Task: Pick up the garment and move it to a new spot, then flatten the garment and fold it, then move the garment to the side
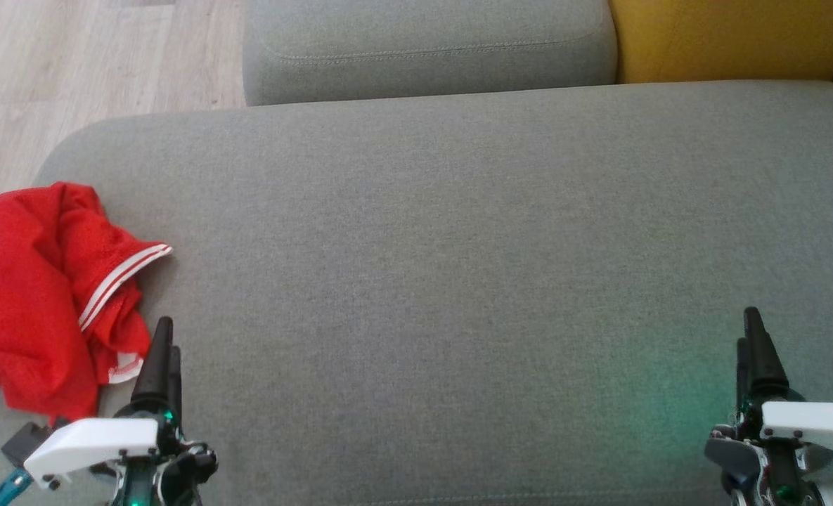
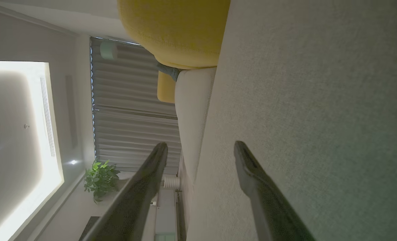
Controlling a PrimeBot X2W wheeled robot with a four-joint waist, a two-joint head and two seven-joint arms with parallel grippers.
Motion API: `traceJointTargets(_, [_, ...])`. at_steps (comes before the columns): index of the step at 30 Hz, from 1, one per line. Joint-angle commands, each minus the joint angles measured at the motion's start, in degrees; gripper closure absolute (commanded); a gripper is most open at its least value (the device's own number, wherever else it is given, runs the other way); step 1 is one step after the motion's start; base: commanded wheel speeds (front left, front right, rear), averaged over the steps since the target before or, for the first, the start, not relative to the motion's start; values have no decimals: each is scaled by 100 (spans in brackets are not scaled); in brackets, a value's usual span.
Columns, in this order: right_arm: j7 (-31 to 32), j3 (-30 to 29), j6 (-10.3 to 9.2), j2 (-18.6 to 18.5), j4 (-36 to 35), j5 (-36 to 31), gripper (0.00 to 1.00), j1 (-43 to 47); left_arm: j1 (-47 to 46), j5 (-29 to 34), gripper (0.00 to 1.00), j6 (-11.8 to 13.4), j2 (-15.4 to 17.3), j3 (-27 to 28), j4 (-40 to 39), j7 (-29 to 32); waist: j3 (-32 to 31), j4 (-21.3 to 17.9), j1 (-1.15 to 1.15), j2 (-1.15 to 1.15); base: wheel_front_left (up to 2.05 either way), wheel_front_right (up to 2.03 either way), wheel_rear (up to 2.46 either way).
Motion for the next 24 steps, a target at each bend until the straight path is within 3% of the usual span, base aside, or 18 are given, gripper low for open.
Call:
traceJointTargets(1, [-74, 50, -1, -120, -245, -188, 0, -352, -366, 185, 0, -15, 104, 2, -236, -72, 1, 3, 0, 0, 0, 0, 0])
traceJointTargets(24, [-377, 326, -2, -186, -584, -2660, 0, -359, -487, 2572, 0, -14, 125, -132, -509, -491, -22, 15, 0, 0, 0, 0, 0])
